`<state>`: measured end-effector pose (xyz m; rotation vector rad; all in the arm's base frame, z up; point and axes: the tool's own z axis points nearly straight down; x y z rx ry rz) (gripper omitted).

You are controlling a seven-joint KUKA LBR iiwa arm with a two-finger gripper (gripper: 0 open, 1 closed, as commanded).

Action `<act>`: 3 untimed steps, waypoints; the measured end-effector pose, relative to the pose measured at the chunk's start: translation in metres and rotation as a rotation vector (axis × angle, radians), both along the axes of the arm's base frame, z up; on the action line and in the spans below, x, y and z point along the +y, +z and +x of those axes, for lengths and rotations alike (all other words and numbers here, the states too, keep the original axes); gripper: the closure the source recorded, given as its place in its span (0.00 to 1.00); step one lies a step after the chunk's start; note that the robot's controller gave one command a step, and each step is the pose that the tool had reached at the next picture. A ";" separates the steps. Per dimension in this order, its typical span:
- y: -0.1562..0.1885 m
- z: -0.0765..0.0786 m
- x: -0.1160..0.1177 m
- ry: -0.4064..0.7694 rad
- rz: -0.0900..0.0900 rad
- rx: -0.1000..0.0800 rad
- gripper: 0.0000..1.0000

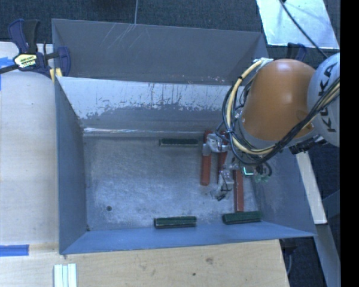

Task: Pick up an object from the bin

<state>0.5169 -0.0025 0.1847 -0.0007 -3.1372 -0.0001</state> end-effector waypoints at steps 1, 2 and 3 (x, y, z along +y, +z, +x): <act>0.005 0.037 -0.081 -0.253 -0.003 -0.011 0.00; -0.068 -0.021 -0.121 0.072 -0.001 0.000 0.00; -0.114 0.014 -0.056 0.578 0.000 -0.011 0.00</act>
Offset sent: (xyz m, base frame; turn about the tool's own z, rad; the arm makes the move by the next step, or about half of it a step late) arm 0.0359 -0.0779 0.0045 0.2519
